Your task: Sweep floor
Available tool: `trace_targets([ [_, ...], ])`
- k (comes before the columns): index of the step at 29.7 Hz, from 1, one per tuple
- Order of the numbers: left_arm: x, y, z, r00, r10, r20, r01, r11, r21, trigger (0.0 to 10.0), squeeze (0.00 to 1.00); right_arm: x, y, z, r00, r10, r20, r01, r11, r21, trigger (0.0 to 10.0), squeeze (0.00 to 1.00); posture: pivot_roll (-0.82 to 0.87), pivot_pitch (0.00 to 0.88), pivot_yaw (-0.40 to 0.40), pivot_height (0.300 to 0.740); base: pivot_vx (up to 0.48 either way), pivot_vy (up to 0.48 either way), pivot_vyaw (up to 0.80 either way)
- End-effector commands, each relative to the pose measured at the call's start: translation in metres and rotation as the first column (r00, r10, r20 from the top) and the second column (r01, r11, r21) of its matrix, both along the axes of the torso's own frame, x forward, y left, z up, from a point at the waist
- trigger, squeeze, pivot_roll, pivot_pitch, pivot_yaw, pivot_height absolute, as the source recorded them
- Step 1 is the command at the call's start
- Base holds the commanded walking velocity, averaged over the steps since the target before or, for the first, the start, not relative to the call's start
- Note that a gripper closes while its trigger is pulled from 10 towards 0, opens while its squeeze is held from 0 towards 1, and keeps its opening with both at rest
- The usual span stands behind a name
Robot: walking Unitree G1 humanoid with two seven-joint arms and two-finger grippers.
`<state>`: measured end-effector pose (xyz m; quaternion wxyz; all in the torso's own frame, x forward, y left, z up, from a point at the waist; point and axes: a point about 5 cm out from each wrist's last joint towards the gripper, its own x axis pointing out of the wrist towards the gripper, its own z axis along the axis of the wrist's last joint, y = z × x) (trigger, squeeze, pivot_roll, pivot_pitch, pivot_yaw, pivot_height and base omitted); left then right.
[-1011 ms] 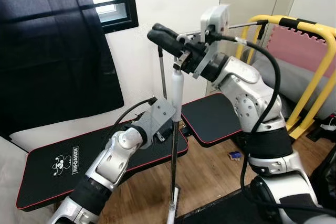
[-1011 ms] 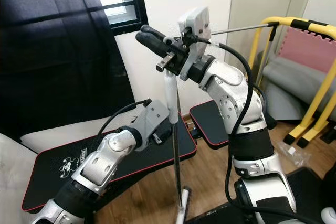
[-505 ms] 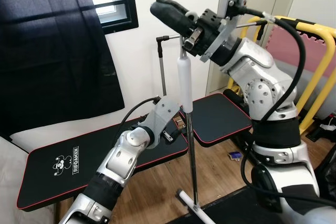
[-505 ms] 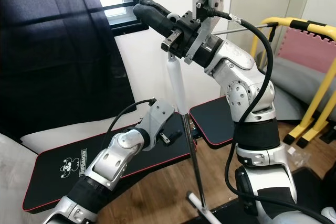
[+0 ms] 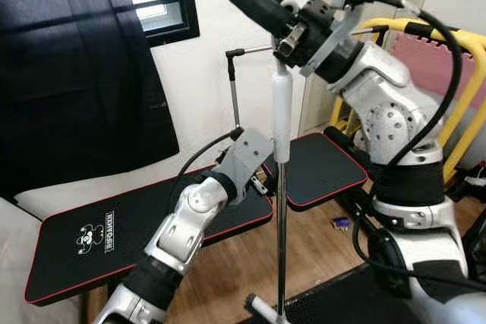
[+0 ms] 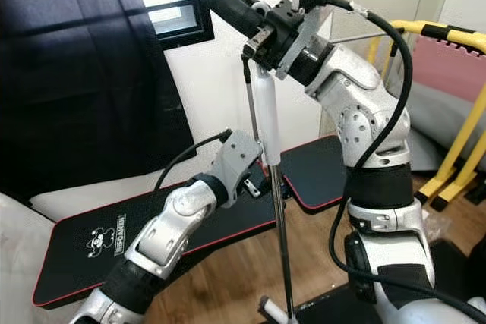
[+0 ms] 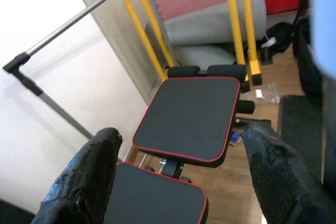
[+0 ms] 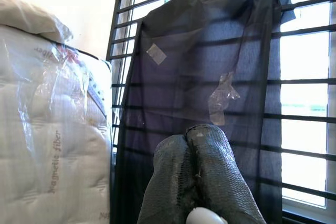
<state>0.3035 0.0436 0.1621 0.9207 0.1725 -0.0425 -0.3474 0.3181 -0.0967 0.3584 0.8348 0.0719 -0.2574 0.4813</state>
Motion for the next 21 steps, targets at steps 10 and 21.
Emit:
trace_targets([
  [10,-0.049,0.042,-0.014,0.908,-0.333,-0.255,0.386,0.901,0.2,10.0,0.0,-0.001,-0.003,0.011,1.0,0.004,0.03,-0.004,1.0,0.002,0.0,0.0,-0.07,0.0,0.025,0.74,0.0,0.0,0.0],
  [21,-0.046,0.035,-0.006,0.929,-0.305,-0.209,0.338,0.931,0.141,10.0,0.0,-0.002,-0.001,0.014,0.999,0.02,0.032,-0.02,1.0,0.01,0.0,0.0,-0.07,0.0,0.024,0.74,0.0,0.0,0.0],
])
